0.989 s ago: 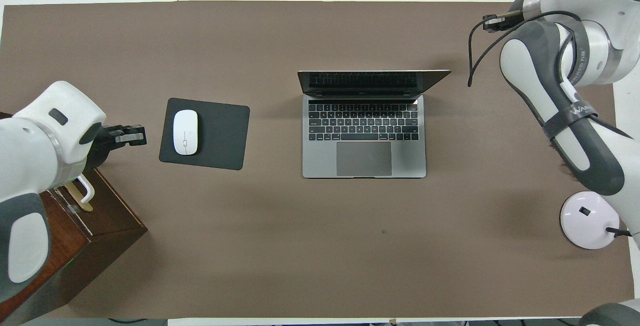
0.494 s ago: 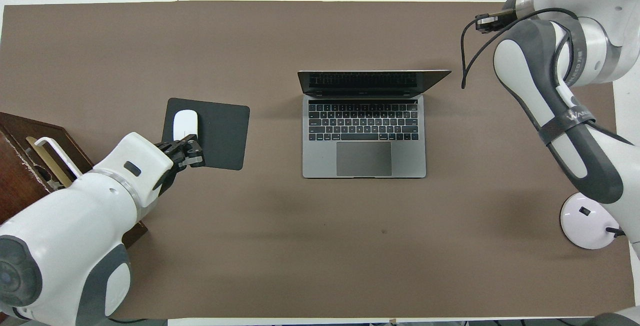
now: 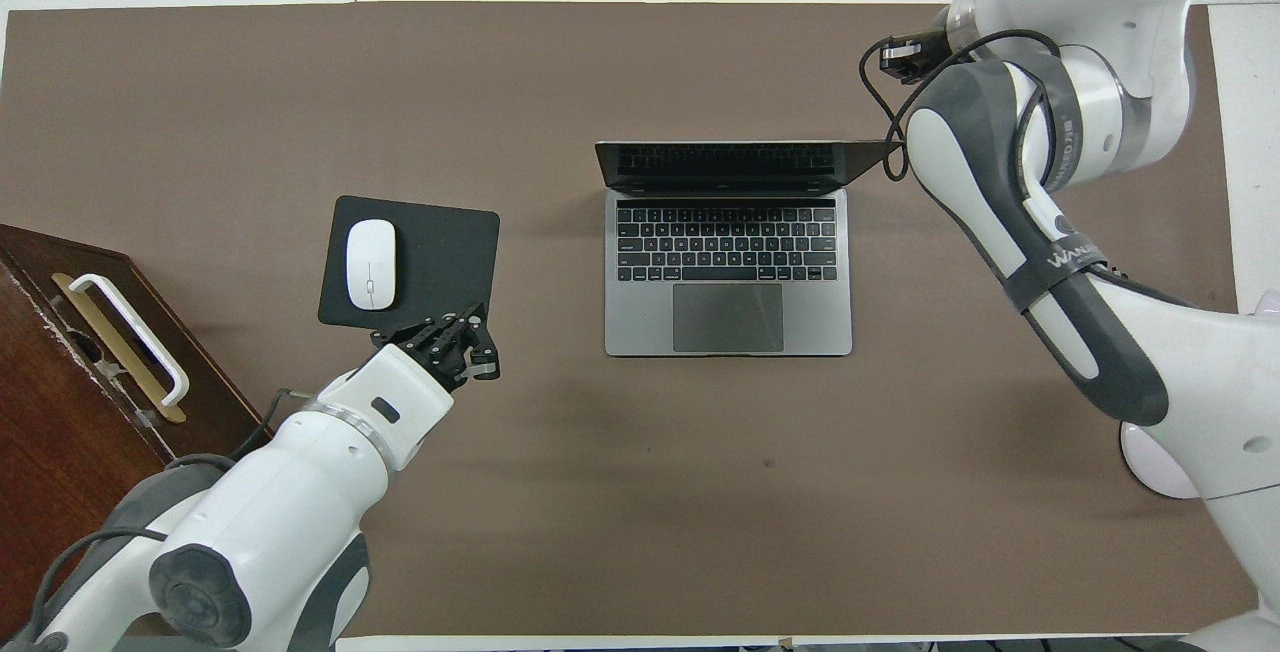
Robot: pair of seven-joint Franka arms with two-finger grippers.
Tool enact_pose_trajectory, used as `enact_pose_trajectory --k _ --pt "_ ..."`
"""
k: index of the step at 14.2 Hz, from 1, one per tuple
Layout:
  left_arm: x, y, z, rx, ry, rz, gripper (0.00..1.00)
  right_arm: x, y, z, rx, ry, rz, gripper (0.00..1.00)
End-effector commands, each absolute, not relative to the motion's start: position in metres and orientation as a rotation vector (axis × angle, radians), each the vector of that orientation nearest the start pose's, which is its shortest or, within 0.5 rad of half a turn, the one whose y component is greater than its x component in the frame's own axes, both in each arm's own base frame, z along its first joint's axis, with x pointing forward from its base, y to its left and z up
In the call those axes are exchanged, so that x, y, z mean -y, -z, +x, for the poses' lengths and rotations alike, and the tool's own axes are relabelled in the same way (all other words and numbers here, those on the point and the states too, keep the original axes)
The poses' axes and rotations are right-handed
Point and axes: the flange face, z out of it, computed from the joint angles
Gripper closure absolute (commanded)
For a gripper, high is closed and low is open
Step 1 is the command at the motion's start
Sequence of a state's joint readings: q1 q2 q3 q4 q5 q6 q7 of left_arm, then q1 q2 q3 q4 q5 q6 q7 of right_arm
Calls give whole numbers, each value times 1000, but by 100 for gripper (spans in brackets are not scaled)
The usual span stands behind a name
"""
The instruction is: Close laptop with both arms
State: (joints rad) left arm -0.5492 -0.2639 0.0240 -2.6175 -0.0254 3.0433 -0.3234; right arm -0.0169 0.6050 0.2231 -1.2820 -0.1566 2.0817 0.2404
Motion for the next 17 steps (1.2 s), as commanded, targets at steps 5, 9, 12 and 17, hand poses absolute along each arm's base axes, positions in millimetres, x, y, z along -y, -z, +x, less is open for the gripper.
enact_pose_trajectory --k 5,9,12,17 --pt "282 -351 392 -441 1193 -3260 100 -145 -432 726 -167 303 -3109 100" --pt "306 -331 393 -517 1180 -3258 100 -154 -432 724 -176 307 -3104 100" --pt "324 -317 389 -581 1146 -3258 100 -174 -432 720 -210 305 -3094 100" --pt "345 -287 389 -651 1128 -3248 100 -210 -432 710 -229 301 -3080 100"
